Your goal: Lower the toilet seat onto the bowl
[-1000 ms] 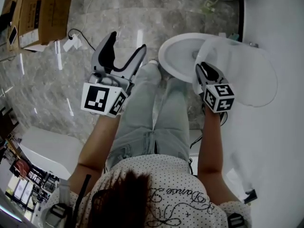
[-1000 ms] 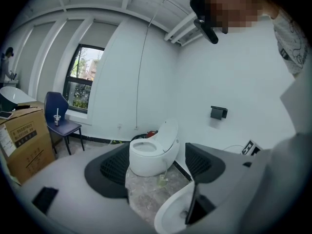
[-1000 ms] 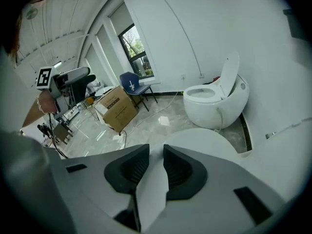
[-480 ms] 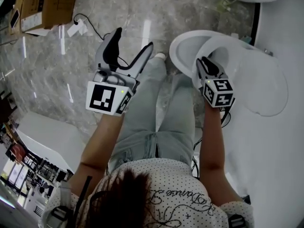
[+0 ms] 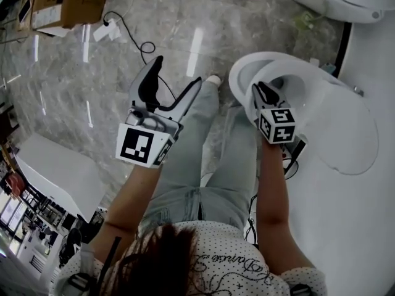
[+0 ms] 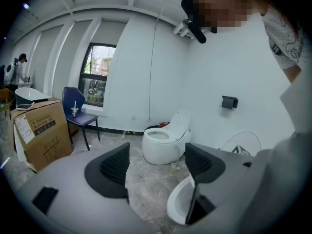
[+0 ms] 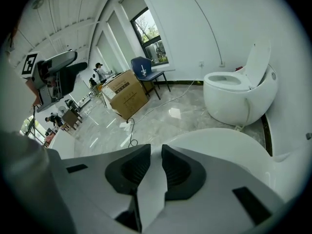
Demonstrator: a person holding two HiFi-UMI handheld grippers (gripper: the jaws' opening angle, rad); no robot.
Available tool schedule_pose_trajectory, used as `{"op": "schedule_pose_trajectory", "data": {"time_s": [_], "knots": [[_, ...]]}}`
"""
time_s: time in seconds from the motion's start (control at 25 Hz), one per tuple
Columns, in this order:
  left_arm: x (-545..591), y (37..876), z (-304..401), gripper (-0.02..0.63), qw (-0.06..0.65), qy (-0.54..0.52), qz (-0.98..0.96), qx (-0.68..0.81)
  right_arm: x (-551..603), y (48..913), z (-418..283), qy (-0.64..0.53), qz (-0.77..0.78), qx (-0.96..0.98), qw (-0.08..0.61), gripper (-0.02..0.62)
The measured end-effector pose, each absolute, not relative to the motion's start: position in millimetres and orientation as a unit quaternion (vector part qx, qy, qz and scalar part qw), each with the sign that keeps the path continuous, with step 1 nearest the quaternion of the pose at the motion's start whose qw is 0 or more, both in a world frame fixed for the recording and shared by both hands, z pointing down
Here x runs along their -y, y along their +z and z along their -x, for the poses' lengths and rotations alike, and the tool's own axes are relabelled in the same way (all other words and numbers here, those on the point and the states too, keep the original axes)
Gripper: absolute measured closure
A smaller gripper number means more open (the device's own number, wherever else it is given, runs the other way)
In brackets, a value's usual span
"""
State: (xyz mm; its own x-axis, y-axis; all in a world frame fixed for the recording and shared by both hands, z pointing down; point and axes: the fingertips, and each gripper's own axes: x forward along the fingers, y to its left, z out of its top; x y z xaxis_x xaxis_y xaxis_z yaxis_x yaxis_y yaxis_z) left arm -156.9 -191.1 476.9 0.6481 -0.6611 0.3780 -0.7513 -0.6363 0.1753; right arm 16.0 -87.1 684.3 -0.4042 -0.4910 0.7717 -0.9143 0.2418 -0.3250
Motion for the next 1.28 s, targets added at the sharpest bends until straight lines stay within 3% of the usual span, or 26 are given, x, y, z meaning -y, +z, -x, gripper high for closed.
{"op": "schedule_pose_trajectory", "data": {"time_s": [1.28], "knots": [[197.1, 564.4, 216.3, 0.250, 0.201, 0.167, -0.858, 0.442, 106.0, 875.6, 24.5, 0.407, -0.441, 0.705, 0.379, 0.584]]}}
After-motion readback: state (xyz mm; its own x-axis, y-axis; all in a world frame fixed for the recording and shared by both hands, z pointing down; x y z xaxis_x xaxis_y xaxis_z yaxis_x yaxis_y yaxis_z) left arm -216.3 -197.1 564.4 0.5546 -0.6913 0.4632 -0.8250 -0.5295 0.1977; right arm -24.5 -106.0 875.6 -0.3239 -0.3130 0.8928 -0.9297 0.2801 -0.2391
